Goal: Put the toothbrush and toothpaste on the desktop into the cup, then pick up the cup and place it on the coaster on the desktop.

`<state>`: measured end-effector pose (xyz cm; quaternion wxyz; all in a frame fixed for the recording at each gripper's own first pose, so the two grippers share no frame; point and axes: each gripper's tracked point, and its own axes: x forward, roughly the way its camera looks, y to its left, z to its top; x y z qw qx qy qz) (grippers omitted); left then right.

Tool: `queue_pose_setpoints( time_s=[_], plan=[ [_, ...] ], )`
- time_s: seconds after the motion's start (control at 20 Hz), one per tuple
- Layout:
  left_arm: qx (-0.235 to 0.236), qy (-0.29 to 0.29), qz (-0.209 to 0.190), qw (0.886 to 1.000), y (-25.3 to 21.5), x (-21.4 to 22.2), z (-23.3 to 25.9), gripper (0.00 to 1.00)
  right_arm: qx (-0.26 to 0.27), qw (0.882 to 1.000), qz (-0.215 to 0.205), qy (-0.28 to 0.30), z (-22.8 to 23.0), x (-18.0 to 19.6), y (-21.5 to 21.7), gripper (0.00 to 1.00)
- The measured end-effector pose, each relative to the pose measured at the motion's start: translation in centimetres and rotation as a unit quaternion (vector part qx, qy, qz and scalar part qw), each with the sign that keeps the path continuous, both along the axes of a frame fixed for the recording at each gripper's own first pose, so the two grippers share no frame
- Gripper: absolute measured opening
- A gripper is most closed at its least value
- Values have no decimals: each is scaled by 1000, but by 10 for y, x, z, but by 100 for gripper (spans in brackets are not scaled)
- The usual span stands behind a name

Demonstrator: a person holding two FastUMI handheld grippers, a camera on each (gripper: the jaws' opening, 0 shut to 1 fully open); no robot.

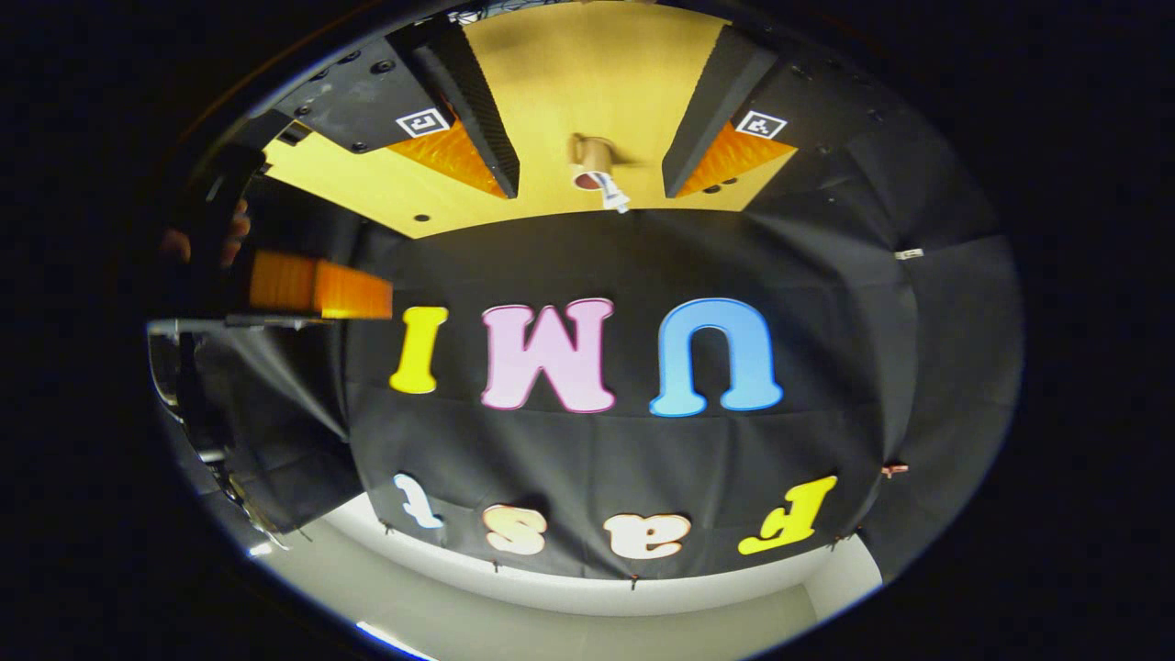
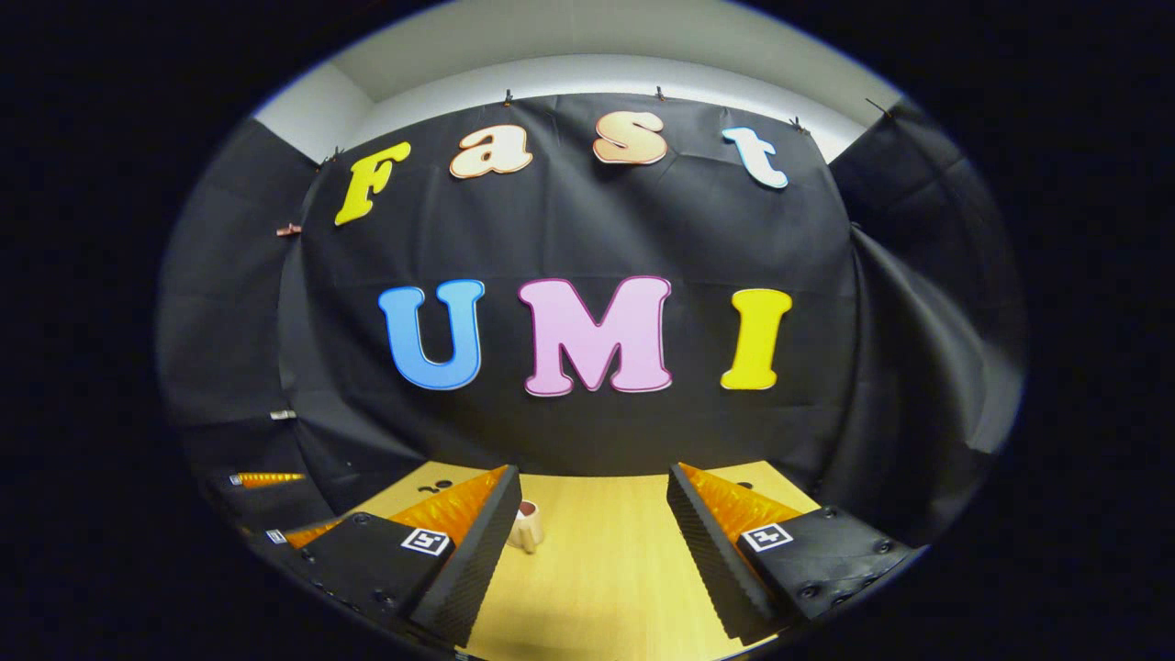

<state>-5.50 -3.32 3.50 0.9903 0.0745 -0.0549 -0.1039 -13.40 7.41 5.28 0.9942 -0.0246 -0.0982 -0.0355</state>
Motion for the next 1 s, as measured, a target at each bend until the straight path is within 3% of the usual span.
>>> queue_pose_setpoints(
  time_s=[0.2,0.35,1.0],
  plan=[
    [-15,-1,-4,1000,-4,-13,2,96,27,999,2,36,-30,-22,-4,98],
    [-25,5,-8,1000,-8,-20,-8,96,60,998,12,26,-31,-31,-3,98],
    [-46,41,3,998,-5,-19,-30,96,57,995,31,80,-72,-28,4,98]
  ],
)
